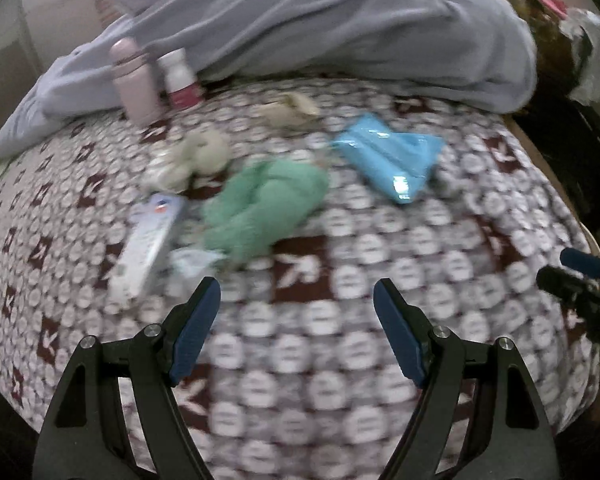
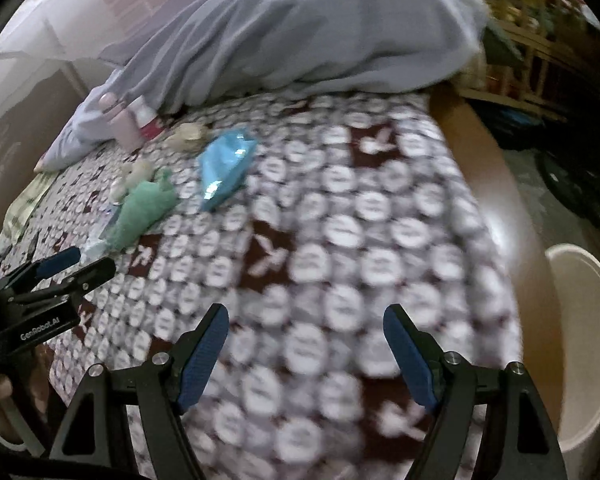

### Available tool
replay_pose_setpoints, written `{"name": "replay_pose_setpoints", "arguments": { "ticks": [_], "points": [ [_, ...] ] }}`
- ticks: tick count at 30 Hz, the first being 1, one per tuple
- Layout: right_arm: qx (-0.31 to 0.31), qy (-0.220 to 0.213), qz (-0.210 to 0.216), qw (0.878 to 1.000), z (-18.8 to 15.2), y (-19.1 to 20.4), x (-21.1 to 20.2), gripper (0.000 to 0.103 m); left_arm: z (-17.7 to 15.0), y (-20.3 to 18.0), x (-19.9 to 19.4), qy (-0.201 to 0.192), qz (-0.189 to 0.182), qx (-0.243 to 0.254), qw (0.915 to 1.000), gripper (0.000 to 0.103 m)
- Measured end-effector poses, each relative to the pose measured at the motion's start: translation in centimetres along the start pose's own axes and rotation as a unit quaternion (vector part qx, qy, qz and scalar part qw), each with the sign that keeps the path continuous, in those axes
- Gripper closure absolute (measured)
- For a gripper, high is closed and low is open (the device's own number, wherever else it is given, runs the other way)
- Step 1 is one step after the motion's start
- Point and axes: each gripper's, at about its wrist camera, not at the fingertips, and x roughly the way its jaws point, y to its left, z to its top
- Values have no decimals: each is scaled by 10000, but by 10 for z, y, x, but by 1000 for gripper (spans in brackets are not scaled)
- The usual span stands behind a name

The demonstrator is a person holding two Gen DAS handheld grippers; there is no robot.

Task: Collect trash
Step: 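Return both tools to the remaining items on the blanket, then grasp the green towel with the left gripper while the right grasps the blue wipes packet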

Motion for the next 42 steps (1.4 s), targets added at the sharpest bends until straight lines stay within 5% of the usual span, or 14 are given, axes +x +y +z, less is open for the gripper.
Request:
{"name": "replay_pose_setpoints", "arguments": {
  "ticks": [11,19,26,30,31,34,42],
  "points": [
    [-1058,-105,68,9943,80,66,61,25,7,68,15,138,-381,-486,9980,25],
    [-1690,64,-115,9855,130,87,111,21,40,55,45,230,-579,-2,9981,25],
    [-2034,507,-322,9773,128,86,154,21,61,37,90,584,-610,199,9962,25],
    [-1949,344,-295,9798,121,79,150,44,62,32,106,747,-603,106,9953,29],
    [-1954,306,-310,9798,119,78,147,51,62,31,107,747,-626,49,9952,44],
    [-1926,198,-286,9807,112,75,131,65,61,27,101,720,-639,-14,9954,64],
    [-1395,-146,81,9901,81,54,68,73,59,5,53,409,-731,50,9965,69]
  ]
}}
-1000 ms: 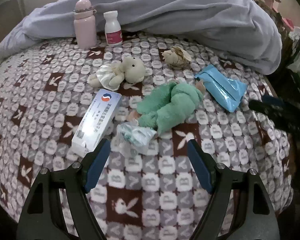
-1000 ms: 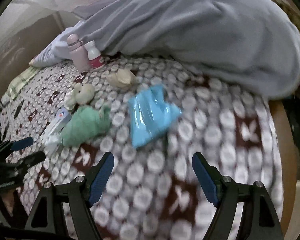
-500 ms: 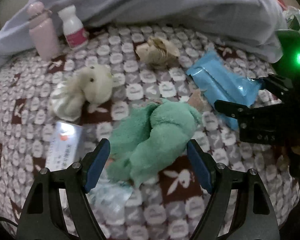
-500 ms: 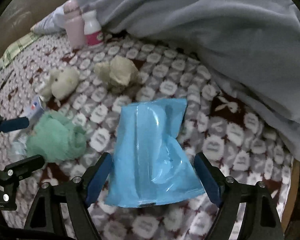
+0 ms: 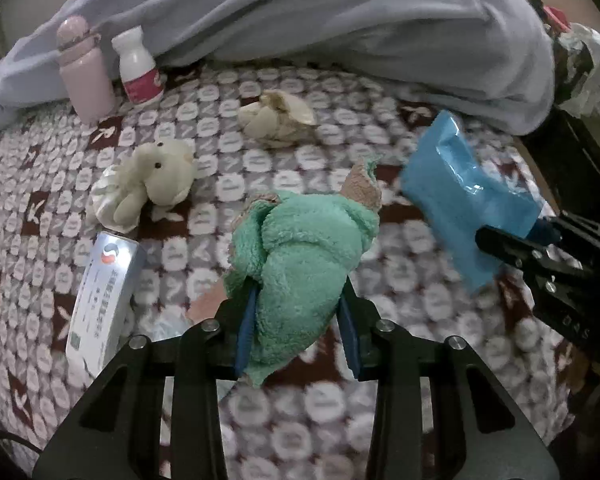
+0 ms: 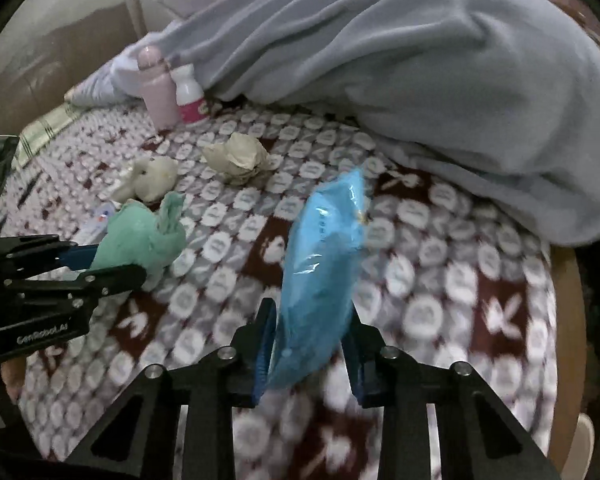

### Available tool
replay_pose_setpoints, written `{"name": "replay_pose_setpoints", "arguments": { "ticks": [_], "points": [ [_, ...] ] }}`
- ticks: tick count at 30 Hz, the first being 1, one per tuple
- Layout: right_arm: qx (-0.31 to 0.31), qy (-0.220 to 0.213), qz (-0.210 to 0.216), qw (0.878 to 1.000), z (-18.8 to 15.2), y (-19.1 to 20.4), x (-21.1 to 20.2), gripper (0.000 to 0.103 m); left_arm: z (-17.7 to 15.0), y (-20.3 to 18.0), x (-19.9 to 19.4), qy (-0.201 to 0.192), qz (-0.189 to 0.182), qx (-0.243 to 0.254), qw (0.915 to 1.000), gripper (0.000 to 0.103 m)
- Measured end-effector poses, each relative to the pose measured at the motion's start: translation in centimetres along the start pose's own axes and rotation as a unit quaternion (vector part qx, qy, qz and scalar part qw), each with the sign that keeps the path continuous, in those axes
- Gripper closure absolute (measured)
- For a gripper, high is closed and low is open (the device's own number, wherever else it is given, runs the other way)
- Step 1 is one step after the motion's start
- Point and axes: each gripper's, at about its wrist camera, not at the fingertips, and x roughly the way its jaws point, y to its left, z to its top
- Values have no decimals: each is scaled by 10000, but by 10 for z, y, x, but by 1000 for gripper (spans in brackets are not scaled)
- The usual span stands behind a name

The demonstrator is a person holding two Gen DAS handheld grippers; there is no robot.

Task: Collect trash
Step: 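Grasp the green towel with the left gripper while the right grasps the blue wipes packet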

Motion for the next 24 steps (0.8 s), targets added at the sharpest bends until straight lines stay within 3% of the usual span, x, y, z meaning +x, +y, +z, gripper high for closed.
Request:
{"name": "replay_pose_setpoints", "arguments": {
  "ticks": [4,11,12,14,15,20,24],
  "points": [
    [265,-170,132,9994,-21,-7,-31,73,-11,-23,-16,-77,-16,118,9999,69],
    [314,-400,-126,9986,-42,-14,-58,73,-26,-37,-23,-38,27,-5,10000,69],
    [282,-425,-235,9984,-40,-15,-59,71,-28,-37,-25,-52,48,-12,10000,69],
    [389,-456,-248,9979,-32,-19,-57,35,-31,-35,-29,-72,73,-37,9999,69],
    [499,-473,-147,9975,-26,-22,-53,28,-32,-34,-30,-74,78,-52,9999,69],
    [492,67,-184,9986,9,-17,-4,27,-34,-24,-30,-55,123,-135,9998,69],
    [251,464,-484,9974,23,-15,40,27,-35,-21,-23,40,126,-170,9998,69]
  ]
}}
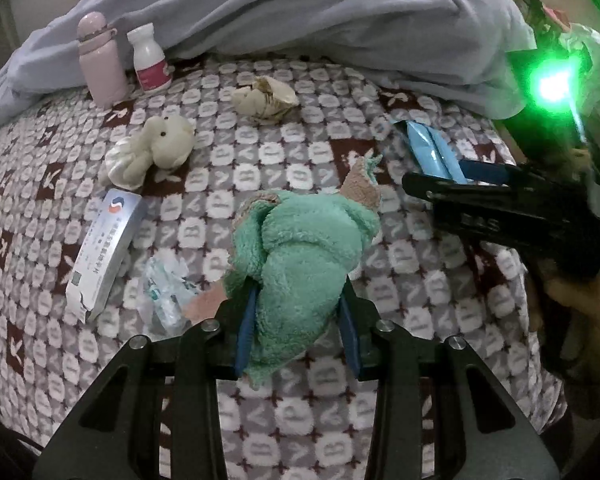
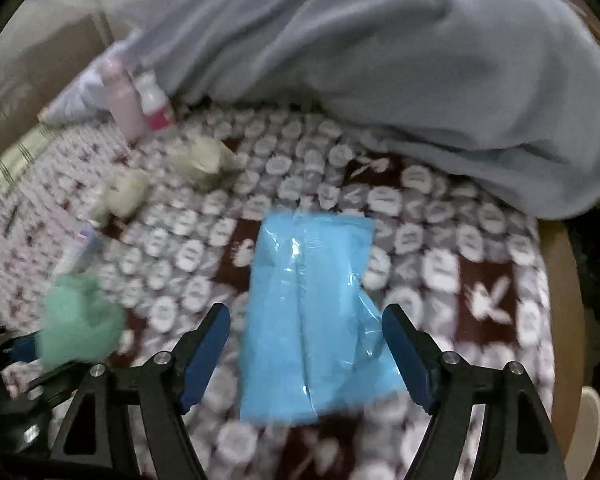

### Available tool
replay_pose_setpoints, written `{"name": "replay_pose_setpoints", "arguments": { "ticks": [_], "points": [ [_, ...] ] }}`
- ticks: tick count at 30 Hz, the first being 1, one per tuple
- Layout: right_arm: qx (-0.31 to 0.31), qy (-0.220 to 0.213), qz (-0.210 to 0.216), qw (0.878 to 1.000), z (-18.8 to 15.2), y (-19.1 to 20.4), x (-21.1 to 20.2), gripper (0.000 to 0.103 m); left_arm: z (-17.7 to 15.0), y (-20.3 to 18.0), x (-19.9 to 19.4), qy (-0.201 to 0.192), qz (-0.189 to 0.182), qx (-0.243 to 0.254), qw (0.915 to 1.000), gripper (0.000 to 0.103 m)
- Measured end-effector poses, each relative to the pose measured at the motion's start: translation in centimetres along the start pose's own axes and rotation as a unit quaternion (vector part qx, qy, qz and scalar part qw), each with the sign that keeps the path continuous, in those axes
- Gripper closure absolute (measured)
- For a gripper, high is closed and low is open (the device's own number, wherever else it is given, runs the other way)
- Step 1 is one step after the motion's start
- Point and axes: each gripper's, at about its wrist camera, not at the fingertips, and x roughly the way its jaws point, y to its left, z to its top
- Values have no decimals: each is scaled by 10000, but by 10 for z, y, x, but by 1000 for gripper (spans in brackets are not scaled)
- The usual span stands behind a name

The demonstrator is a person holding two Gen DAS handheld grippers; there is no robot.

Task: Collect trash
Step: 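Grasp the green towel with the left gripper while the right grasps the blue wipes packet, then carry the green towel and blue packet over the bucket and open both grippers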

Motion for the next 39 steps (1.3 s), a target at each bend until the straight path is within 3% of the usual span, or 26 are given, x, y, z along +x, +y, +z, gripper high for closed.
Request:
{"name": "replay_pose_setpoints", "arguments": {
  "ticks": [1,5,10,18,39],
  "points": [
    [23,51,-34,10000,-1,-3,5,36,0,-1,1,8,0,18,10000,69],
    [354,-174,191,9990,-13,-22,-12,54,0,-5,2,-3,-90,22,10000,69],
    [354,-655,268,9969,-42,-29,-68,55,2,-24,-4,-57,-308,19,9995,69],
    [550,-770,-53,9955,-94,-53,-121,55,-4,-81,-18,-158,-575,369,9975,69],
    [1619,-776,-858,9800,-200,-167,-190,54,-14,-236,-35,-248,-1078,1483,9827,69]
  ]
}}
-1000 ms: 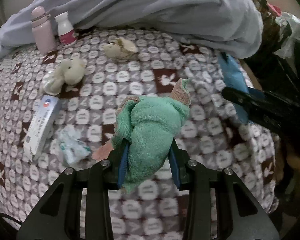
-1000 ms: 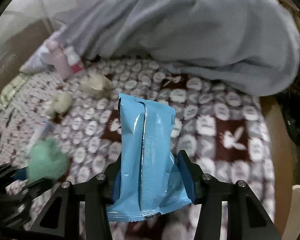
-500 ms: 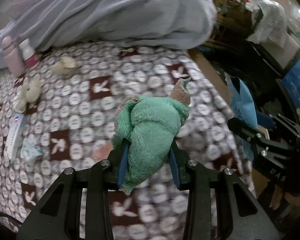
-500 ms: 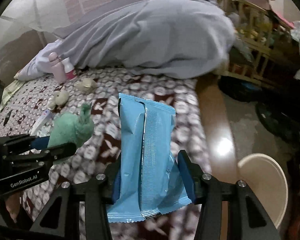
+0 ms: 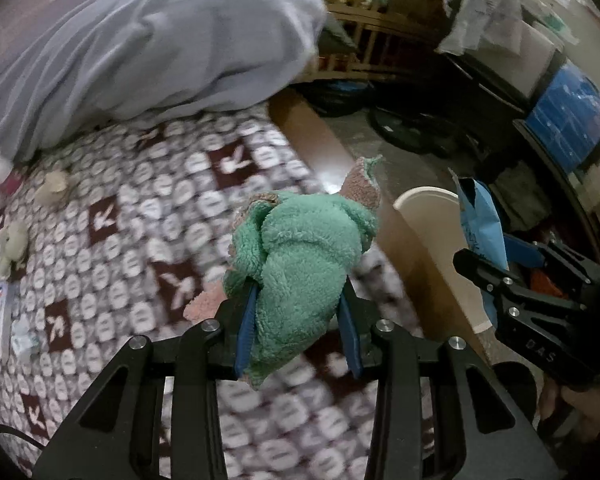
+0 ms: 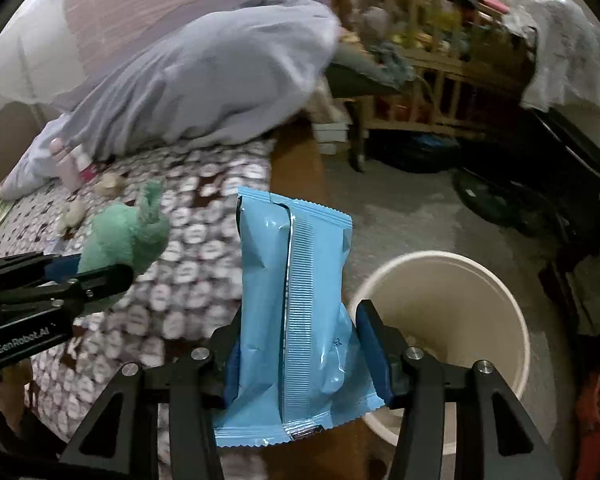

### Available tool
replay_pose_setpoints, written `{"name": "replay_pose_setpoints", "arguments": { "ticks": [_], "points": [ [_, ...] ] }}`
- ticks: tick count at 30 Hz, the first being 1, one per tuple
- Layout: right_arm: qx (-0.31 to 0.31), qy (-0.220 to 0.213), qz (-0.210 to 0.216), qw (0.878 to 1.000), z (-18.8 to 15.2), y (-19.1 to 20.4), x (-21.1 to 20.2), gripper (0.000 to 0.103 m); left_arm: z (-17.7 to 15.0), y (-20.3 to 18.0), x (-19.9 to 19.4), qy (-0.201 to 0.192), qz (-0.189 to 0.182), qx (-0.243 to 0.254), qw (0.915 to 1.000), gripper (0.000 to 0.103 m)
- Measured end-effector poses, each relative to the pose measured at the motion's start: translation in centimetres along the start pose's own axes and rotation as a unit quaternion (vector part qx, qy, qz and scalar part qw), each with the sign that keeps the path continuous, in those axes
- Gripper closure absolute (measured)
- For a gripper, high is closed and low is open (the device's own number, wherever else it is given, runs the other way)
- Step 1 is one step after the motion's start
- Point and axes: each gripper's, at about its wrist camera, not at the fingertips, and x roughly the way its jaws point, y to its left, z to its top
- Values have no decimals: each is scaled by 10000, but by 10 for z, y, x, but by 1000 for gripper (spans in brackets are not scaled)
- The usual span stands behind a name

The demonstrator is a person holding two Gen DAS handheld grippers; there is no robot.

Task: Collect trash
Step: 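Carry the green towel and blue packet over the bucket and open both grippers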

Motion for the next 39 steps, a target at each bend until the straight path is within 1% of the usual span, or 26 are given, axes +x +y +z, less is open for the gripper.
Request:
{"name": "replay_pose_setpoints", "arguments": {
  "ticks": [8,18,24,28,35,39],
  "points": [
    [418,62,-227,9988,-15,-48,-1,53,13,-47,18,96,-186,362,9991,69],
    [811,182,-467,9954,-29,-97,3,53,26,-89,40,250,-534,537,9968,69],
    [1001,267,-526,9932,-37,-117,8,53,30,-114,53,344,-734,660,9945,69],
    [1073,318,-536,9923,-40,-125,12,53,33,-123,61,421,-829,658,9935,69],
    [1195,324,-551,9908,-43,-134,15,53,39,-128,66,454,-1060,610,9915,68],
    [1309,264,-602,9892,-41,-139,14,47,42,-131,64,409,-1290,574,9891,66]
  ]
}}
